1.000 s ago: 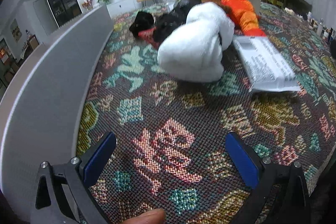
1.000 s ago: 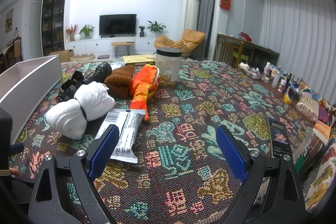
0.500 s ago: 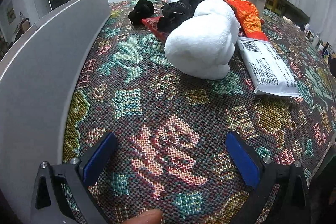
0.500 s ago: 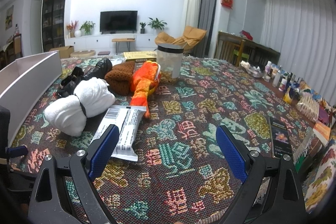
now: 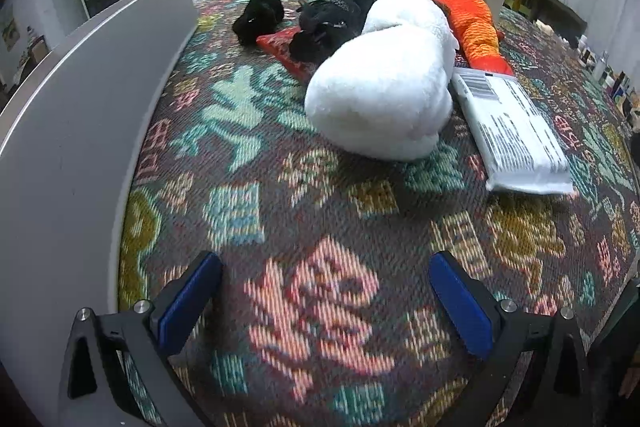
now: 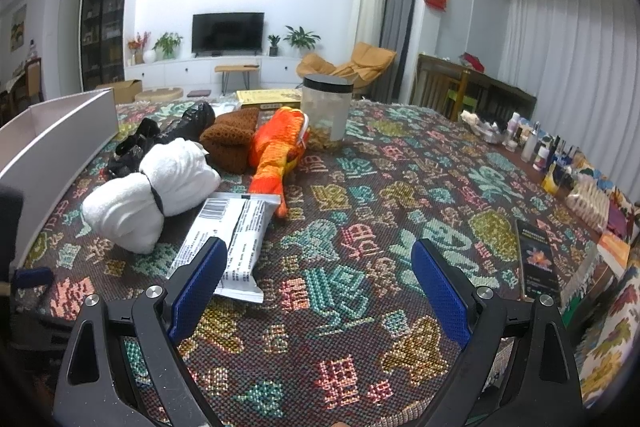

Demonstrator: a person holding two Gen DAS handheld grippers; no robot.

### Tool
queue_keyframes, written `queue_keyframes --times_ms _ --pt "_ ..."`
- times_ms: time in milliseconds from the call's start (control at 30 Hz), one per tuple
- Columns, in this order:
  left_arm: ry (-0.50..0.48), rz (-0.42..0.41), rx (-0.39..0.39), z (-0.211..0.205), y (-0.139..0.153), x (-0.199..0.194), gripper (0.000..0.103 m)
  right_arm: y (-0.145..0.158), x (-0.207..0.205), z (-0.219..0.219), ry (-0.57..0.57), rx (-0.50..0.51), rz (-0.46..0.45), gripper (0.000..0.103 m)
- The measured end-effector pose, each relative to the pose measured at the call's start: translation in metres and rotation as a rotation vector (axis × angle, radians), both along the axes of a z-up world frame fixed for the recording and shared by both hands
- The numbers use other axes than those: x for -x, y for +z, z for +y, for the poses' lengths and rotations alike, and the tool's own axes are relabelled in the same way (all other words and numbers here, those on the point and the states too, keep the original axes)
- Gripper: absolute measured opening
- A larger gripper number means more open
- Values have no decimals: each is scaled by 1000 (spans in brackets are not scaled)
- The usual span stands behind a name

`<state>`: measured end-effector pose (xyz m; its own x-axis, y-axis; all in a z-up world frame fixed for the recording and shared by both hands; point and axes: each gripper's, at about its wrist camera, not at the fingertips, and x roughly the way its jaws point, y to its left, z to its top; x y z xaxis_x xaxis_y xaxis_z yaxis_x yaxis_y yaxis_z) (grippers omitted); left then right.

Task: Organize soft objects
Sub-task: 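Move the left tool forward toward the white towel plush doll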

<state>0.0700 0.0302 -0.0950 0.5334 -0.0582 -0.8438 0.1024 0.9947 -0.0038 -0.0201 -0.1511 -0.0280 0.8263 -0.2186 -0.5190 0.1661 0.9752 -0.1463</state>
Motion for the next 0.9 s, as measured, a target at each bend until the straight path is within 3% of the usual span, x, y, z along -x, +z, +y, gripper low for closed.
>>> queue_keyframes --times_ms 300,900 --pt "-23 -41 10 5 -3 -37 103 -2 -3 -2 -2 -13 12 95" --pt "-26 -69 20 8 -4 -39 103 -8 -9 -1 -1 -13 52 95"
